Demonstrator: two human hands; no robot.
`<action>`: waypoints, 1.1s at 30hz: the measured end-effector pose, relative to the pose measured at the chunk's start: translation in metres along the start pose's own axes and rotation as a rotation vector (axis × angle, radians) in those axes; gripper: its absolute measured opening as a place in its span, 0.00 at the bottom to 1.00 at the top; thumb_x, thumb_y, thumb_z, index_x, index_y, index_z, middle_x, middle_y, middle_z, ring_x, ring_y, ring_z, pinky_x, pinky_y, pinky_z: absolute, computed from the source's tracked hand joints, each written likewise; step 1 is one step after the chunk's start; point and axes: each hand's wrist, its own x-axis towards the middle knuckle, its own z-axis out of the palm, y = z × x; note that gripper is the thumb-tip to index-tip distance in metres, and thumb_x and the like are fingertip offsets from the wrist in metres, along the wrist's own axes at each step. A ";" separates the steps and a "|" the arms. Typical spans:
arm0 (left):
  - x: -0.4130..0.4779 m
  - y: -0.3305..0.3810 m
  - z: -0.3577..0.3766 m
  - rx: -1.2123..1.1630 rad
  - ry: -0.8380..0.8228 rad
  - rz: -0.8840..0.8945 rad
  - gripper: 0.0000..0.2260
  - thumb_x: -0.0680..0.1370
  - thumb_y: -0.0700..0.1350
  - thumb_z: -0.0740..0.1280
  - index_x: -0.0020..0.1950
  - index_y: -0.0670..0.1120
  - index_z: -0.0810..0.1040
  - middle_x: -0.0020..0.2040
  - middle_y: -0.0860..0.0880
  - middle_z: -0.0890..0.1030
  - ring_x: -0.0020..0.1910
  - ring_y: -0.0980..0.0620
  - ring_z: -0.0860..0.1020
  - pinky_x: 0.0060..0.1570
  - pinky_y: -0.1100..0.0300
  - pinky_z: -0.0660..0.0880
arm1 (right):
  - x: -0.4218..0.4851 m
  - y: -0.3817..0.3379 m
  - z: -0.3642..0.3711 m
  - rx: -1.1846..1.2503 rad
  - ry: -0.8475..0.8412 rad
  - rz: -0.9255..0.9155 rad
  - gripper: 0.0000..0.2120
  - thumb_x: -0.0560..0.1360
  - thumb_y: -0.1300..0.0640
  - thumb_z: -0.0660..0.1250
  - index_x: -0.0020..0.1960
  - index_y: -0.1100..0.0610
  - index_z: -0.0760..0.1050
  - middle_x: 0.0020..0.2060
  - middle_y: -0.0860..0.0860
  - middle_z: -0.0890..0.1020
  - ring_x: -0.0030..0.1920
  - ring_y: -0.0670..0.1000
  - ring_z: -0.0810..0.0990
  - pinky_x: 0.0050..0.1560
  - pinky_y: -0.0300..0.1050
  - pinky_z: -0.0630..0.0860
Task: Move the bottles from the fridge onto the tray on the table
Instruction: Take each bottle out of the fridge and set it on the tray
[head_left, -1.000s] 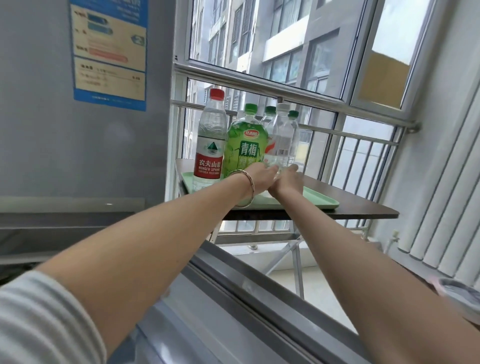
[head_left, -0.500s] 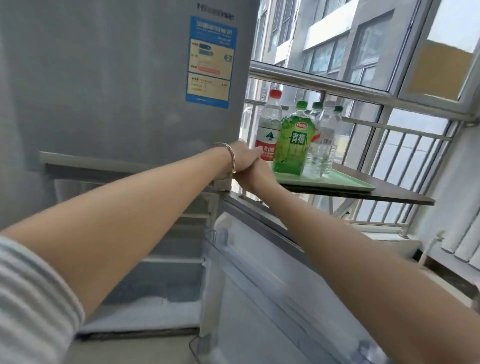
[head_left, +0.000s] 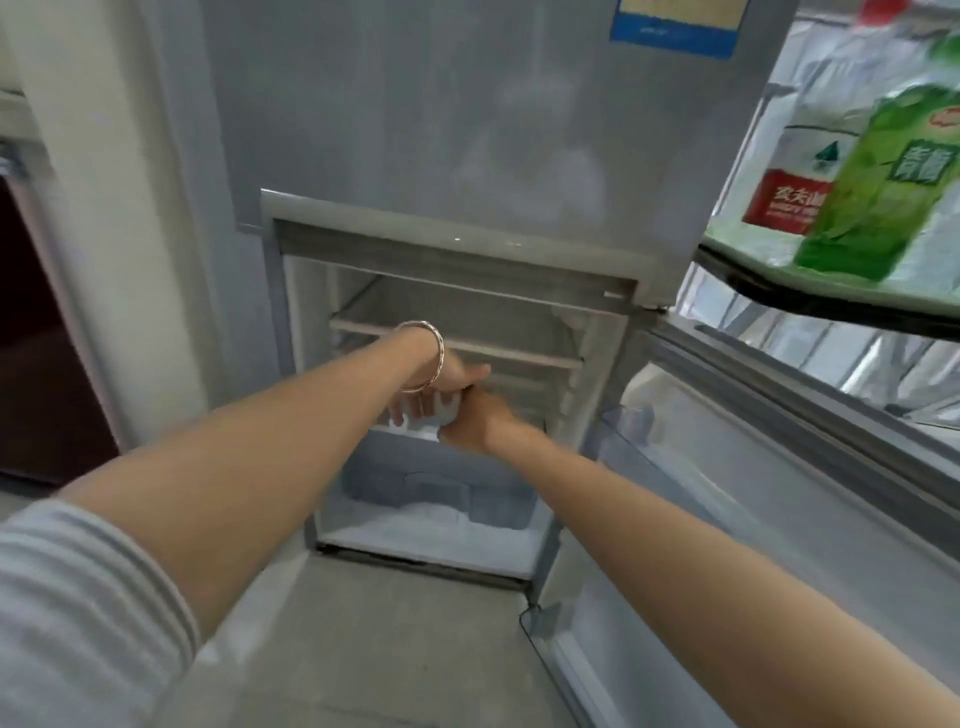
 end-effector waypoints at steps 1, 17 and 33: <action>0.019 -0.010 0.002 -0.019 0.008 -0.010 0.36 0.75 0.69 0.48 0.68 0.42 0.69 0.65 0.41 0.74 0.60 0.39 0.76 0.55 0.45 0.77 | 0.016 0.002 0.012 0.001 -0.003 0.020 0.31 0.73 0.55 0.67 0.73 0.53 0.62 0.64 0.54 0.76 0.61 0.59 0.78 0.57 0.50 0.78; 0.220 -0.068 0.047 -0.167 0.274 -0.067 0.24 0.81 0.53 0.58 0.69 0.37 0.70 0.65 0.39 0.75 0.65 0.41 0.74 0.65 0.52 0.70 | 0.129 0.064 0.130 0.176 -0.007 0.223 0.36 0.75 0.54 0.65 0.78 0.52 0.53 0.74 0.57 0.61 0.73 0.60 0.61 0.70 0.55 0.66; 0.153 -0.058 0.015 -0.354 0.616 0.007 0.19 0.83 0.42 0.50 0.64 0.33 0.73 0.64 0.34 0.75 0.65 0.36 0.73 0.65 0.46 0.70 | 0.088 0.046 0.093 0.107 0.026 0.124 0.41 0.75 0.56 0.67 0.79 0.49 0.45 0.78 0.56 0.52 0.76 0.59 0.56 0.72 0.52 0.62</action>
